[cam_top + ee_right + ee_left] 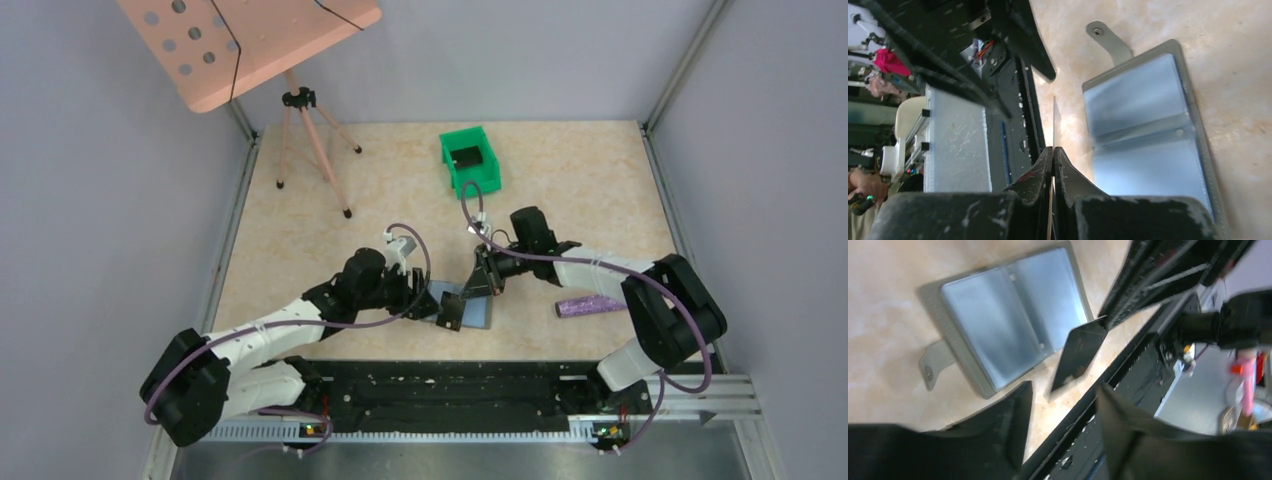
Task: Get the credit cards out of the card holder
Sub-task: Place the credit card in the storage box.
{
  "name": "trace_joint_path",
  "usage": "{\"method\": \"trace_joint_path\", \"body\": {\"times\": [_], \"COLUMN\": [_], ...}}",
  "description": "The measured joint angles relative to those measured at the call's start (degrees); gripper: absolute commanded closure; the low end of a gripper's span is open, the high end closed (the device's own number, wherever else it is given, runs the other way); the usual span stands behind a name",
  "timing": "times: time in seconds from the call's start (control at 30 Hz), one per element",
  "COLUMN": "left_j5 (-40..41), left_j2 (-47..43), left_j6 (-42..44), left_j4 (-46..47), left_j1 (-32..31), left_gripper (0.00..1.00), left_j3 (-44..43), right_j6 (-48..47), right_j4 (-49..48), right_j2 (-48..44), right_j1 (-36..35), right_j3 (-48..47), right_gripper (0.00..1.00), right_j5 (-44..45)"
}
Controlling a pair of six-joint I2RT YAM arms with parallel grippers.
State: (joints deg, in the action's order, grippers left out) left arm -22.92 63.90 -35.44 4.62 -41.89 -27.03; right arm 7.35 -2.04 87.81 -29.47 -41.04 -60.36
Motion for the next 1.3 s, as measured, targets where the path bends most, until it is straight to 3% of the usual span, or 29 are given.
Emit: {"method": "trace_joint_path", "body": {"times": [0.03, 0.1, 0.37, 0.6, 0.93, 1.3], "left_j5": [0.96, 3.54, 13.0, 19.65, 24.48, 24.33], "left_j2": [-0.37, -1.36, -6.69, -8.83, -9.42, -9.38], "left_j6": [0.17, 0.02, 2.32, 5.25, 5.6, 7.39], "left_j4": [-0.94, -2.99, -12.76, -19.32, -23.32, -32.37], "left_j1": [0.0, 0.0, 0.0, 0.02, 0.02, 0.02], "left_gripper": [0.08, 0.01, 0.01, 0.01, 0.02, 0.01], "left_j3": [-0.11, -0.46, -5.77, -10.51, -10.43, -19.1], "right_j6": [0.63, 2.29, 10.58, 16.48, 21.33, 25.44], "right_j4": [0.0, 0.13, 2.71, 5.25, 3.82, 0.72], "right_j2": [-0.15, -1.09, -5.79, -5.11, 10.73, 27.17], "right_j1": [0.13, 0.66, 8.41, 14.64, 14.67, 14.64], "right_j3": [0.0, -0.04, -5.95, -18.78, -38.32, -48.41], "right_gripper": [1.0, 1.0, 1.0, 1.0, 1.0, 1.0], "right_j5": [0.83, 2.8, 12.66, 27.54, 46.97, 52.35]}}
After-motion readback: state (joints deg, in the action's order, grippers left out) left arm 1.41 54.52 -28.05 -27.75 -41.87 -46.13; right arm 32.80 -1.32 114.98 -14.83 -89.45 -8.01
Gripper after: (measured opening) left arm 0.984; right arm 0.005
